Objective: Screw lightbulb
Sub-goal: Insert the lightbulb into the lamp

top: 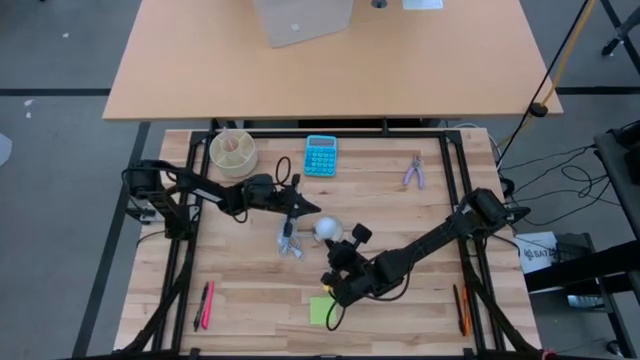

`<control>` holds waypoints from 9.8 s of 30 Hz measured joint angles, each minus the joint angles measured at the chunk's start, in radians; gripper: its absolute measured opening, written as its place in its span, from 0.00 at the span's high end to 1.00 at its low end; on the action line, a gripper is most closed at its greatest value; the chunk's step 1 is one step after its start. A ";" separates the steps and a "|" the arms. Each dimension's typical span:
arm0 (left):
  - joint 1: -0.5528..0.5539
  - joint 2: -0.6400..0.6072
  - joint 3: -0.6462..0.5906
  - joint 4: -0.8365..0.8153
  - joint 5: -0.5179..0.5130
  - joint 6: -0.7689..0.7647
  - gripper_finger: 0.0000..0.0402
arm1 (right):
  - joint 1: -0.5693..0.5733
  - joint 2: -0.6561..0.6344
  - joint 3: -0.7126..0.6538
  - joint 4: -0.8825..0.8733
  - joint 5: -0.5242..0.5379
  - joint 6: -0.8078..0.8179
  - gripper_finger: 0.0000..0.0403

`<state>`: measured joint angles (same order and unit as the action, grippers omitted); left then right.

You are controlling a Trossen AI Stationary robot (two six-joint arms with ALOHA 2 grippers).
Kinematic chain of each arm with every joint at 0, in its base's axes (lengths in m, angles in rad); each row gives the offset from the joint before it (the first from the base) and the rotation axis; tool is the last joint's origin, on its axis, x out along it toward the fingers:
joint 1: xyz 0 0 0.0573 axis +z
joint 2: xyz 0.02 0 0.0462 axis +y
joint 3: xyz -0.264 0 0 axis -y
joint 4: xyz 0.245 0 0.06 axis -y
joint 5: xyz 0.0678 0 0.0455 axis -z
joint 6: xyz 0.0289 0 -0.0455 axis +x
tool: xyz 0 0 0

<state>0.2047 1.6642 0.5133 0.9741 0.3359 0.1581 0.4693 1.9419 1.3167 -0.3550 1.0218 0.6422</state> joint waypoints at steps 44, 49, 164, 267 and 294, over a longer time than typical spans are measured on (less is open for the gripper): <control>0.034 0.000 -0.001 -0.074 0.000 -0.062 0.98 | -0.103 -0.003 -0.001 -0.030 -0.024 0.205 1.00; 0.034 0.000 -0.001 -0.076 0.000 -0.062 0.98 | -0.106 -0.003 -0.002 -0.032 -0.034 0.208 1.00; -0.061 -0.763 -0.143 -0.501 -0.276 -0.032 1.00 | -0.326 -1.122 -1.101 0.988 -0.601 -0.775 1.00; -0.171 0.026 -0.071 0.158 -0.238 -0.157 1.00 | -0.389 -0.338 -0.798 1.285 -0.501 -0.581 1.00; -0.118 0.026 -0.072 0.099 -0.241 -0.178 1.00 | -0.382 -0.338 -0.798 1.241 -0.552 -0.598 1.00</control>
<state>0.0863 1.6897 0.4412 1.0730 0.0944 -0.0200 0.0870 1.6035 0.5182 0.8860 0.4696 0.0441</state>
